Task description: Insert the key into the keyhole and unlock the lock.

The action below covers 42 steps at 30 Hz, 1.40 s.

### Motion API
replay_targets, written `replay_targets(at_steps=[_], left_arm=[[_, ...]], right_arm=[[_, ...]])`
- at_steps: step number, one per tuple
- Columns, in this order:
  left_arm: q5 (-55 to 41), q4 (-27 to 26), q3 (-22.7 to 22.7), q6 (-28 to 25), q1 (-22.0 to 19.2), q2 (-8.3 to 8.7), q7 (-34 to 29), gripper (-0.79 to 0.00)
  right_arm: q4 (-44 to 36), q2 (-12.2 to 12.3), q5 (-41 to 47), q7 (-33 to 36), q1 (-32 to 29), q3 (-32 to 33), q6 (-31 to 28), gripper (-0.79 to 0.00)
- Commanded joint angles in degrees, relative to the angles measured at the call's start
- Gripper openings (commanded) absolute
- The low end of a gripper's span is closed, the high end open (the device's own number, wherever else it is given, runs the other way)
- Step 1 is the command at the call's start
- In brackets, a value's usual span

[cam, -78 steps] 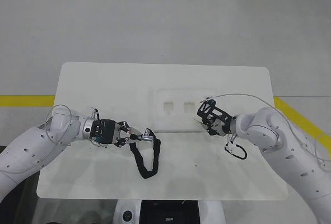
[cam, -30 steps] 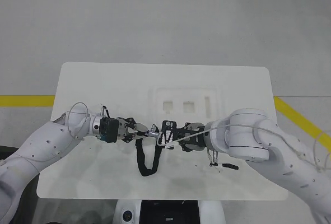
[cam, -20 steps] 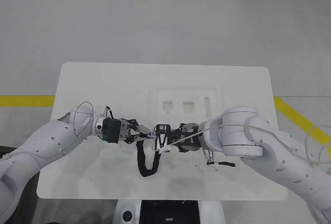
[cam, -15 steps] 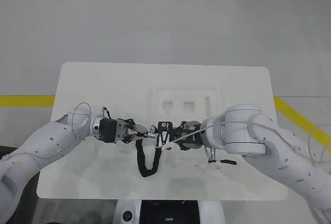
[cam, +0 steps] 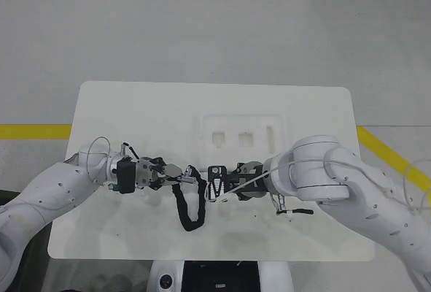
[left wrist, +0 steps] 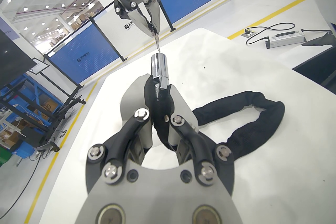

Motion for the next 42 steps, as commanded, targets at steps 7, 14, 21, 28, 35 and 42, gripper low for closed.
replay_targets(at_steps=[7, 14, 21, 28, 35, 42], left_arm=[[-0.6, -0.3, 0.0, 0.0, -0.2, 0.13, 0.0, -0.785], [-1.1, -1.2, -0.3, 0.3, 0.4, 0.08, -1.2, -0.785], [0.5, -0.3, -2.0, 2.5, 1.2, 0.3, 2.4, -0.785], [2.6, 0.2, -1.7, 4.3, 0.1, 0.63, 4.3, -0.785], [1.3, -0.7, -1.5, 4.4, -0.4, 0.55, 4.3, -0.785], [1.3, -0.6, -1.5, 4.4, -0.3, 0.5, 4.3, -0.785]], right_arm=[[0.2, 0.0, -0.1, -0.1, 0.4, -0.2, -0.1, -0.785], [0.2, 0.2, -1.1, -1.6, -0.7, 0.2, 0.6, -0.785], [-2.2, 0.9, -2.3, -1.0, -0.2, -0.7, -1.0, -0.785], [-2.5, 1.6, -0.1, -2.9, 3.1, -4.2, -2.9, -0.785], [-2.9, 1.0, 0.8, -1.9, 7.3, -7.5, -1.9, -0.785], [-2.1, -0.6, 1.1, -1.4, 9.7, -8.8, 3.0, -0.785]])
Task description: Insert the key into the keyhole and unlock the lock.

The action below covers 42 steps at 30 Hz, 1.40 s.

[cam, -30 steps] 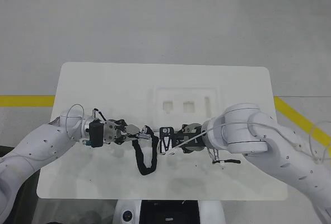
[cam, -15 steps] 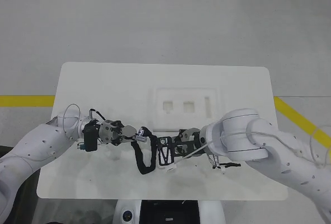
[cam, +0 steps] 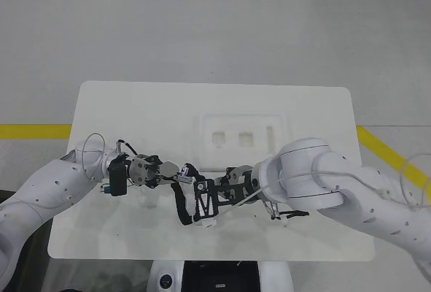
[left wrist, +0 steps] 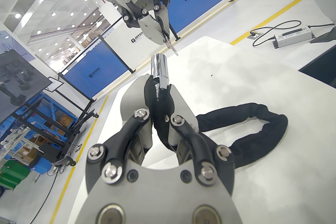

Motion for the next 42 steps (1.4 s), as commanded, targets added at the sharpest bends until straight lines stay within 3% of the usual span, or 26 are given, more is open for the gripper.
replay_targets(at_steps=[1, 42], left_arm=[[0.0, 0.0, 0.0, 0.0, 0.0, 0.0, 0.0, -0.785], [0.0, 0.0, 0.0, 0.0, 0.0, 0.0, 0.0, -0.785]], right_arm=[[0.4, -0.4, 0.4, -0.3, 0.5, -0.1, 0.9, -0.785], [4.0, -4.1, 3.4, 2.1, 3.8, -0.9, 3.1, -0.785]])
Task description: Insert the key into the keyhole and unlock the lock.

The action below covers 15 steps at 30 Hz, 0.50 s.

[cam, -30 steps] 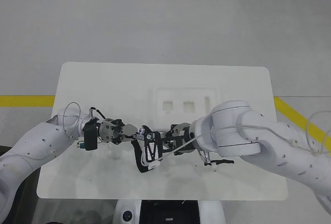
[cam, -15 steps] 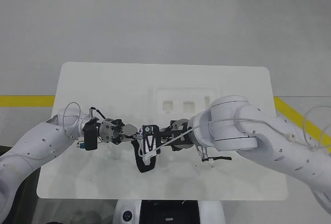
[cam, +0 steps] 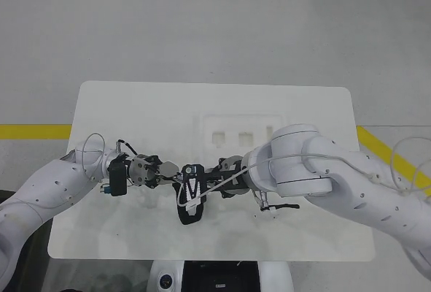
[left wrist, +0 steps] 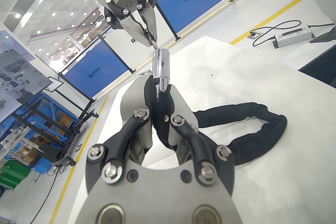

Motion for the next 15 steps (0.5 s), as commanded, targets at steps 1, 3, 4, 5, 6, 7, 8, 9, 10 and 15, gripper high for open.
replay_targets(at_steps=[1, 3, 4, 5, 6, 7, 8, 9, 10, 15], left_arm=[[0.0, 0.0, 0.0, 0.0, 0.0, 0.0, 0.0, -0.785], [0.0, 0.0, 0.0, 0.0, 0.0, 0.0, 0.0, -0.785], [0.0, 0.0, 0.0, 0.0, 0.0, 0.0, 0.0, -0.785], [0.0, 0.0, 0.0, 0.0, 0.0, 0.0, 0.0, -0.785], [0.0, 0.0, 0.0, 0.0, 0.0, 0.0, 0.0, -0.785], [0.0, 0.0, 0.0, 0.0, 0.0, 0.0, 0.0, -0.785], [0.0, 0.0, 0.0, 0.0, 0.0, 0.0, 0.0, -0.785], [0.0, 0.0, 0.0, 0.0, 0.0, 0.0, 0.0, -0.785], [0.0, 0.0, 0.0, 0.0, 0.0, 0.0, 0.0, -0.785], [0.0, 0.0, 0.0, 0.0, 0.0, 0.0, 0.0, -0.785]], right_arm=[[-0.2, -0.1, 0.0, 0.2, 0.0, 0.0, 0.0, -0.785], [-0.3, -0.2, 0.0, 0.3, -0.1, 0.1, 0.1, -0.785], [-0.4, -0.2, -0.1, 0.4, -0.1, 0.1, 0.2, -0.785], [-0.5, -0.2, -0.1, 0.5, -0.1, 0.1, 0.2, -0.785], [-0.5, -0.3, -0.1, 0.7, -0.1, 0.2, 0.2, -0.785], [-0.5, -0.3, -0.1, 0.9, -0.2, 0.2, 0.4, -0.785], [-0.6, -0.3, -0.1, 1.0, -0.2, 0.3, 0.5, -0.785], [-0.6, -0.3, 0.0, 1.2, -0.2, 0.3, 0.6, -0.785], [-0.6, -0.4, 0.1, 1.4, -0.2, 0.3, 0.7, -0.785], [-0.6, -0.5, 0.2, 2.2, -0.2, 0.4, 1.1, -0.785]])
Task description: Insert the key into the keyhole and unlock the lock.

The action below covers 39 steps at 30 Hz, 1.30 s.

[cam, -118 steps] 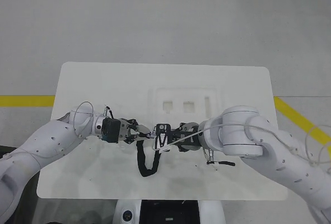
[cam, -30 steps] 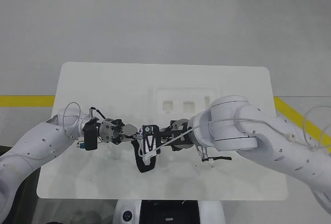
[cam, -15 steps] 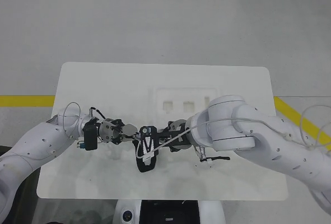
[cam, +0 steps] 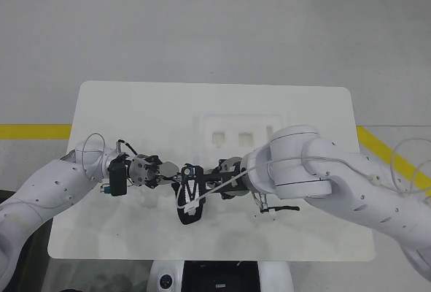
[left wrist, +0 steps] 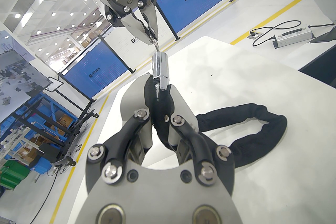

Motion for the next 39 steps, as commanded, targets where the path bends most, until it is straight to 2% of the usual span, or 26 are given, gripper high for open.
replay_targets(at_steps=[1, 17, 39], left_arm=[[0.0, 0.0, 0.0, 0.0, 0.0, 0.0, 0.0, -0.785], [0.0, 0.0, 0.0, 0.0, 0.0, 0.0, 0.0, -0.785], [0.0, 0.0, 0.0, 0.0, 0.0, 0.0, 0.0, -0.785]], right_arm=[[0.0, -0.1, -0.1, 0.4, 0.1, 0.0, 0.3, -0.785], [1.2, -1.4, 0.0, 1.9, 1.0, -0.9, 1.7, -0.785], [1.4, -4.3, 0.7, 4.9, 3.4, -3.4, 6.7, -0.785]])
